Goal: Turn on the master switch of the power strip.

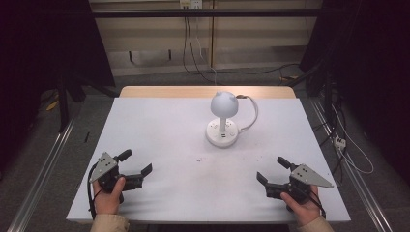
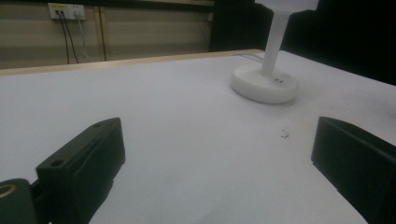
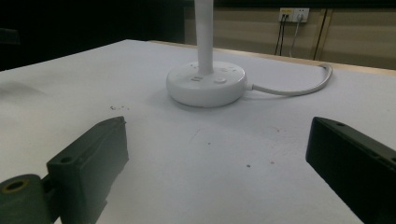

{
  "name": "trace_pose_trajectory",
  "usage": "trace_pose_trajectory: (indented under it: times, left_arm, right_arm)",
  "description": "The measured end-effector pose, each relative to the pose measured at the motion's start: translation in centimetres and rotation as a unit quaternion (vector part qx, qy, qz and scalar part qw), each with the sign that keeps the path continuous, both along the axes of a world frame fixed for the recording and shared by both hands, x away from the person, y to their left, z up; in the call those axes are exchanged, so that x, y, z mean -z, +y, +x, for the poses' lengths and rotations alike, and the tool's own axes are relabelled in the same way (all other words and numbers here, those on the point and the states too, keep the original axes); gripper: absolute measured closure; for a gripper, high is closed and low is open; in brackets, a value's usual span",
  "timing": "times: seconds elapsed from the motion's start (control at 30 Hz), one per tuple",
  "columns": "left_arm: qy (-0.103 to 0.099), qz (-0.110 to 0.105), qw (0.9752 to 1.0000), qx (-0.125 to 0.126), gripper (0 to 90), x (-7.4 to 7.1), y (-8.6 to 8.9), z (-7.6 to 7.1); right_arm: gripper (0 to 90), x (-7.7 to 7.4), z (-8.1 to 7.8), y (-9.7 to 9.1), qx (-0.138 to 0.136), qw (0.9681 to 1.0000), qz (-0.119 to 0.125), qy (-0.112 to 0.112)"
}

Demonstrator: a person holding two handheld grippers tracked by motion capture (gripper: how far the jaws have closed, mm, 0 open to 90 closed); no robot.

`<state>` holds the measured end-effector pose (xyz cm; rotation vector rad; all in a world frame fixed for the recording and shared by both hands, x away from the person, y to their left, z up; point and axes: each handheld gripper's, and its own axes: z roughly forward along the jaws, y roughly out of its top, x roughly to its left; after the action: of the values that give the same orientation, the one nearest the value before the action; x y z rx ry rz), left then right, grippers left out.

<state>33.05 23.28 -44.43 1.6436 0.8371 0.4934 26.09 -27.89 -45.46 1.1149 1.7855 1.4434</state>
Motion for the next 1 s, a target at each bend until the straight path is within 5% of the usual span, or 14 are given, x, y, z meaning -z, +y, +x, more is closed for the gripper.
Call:
trace_pose_trajectory:
  times: [1.0]
  left_arm:
    - [-0.007, -0.015, 0.9998, 0.013, 2.6, -0.3, -0.3, 0.0]
  right_arm:
    - [6.4, -0.9, 2.3, 0.3, 0.021, 0.9997, -0.006, 0.002]
